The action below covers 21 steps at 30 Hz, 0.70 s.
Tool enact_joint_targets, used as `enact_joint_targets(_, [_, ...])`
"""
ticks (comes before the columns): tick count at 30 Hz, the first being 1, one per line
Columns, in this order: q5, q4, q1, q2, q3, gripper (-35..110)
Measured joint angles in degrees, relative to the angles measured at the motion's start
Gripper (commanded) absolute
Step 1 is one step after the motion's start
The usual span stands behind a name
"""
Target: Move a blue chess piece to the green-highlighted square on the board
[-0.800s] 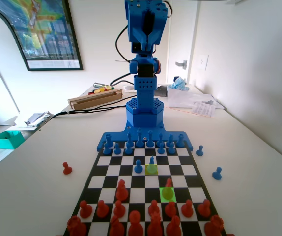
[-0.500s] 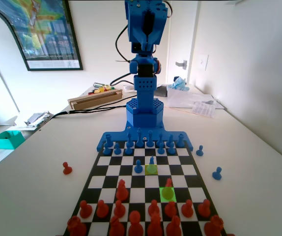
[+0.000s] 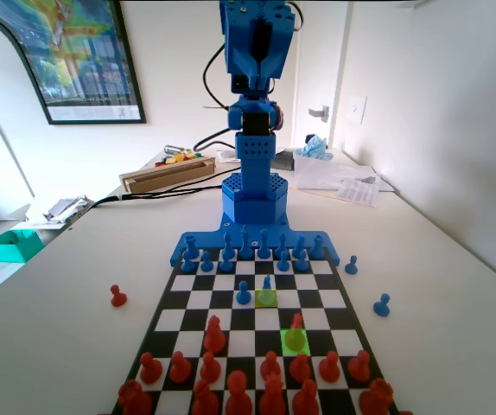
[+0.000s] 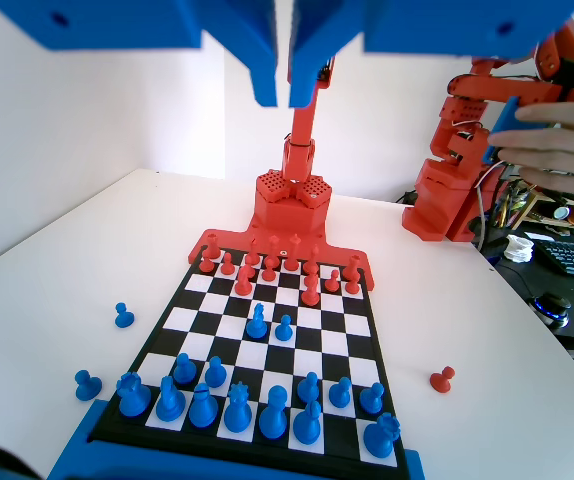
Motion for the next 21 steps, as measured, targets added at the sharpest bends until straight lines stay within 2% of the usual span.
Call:
enact_joint_targets(17, [0.0,0.0,0.0,0.0,0.0,8])
enact_joint_targets(21, [0.0,0.0,0.0,0.0,0.0,3])
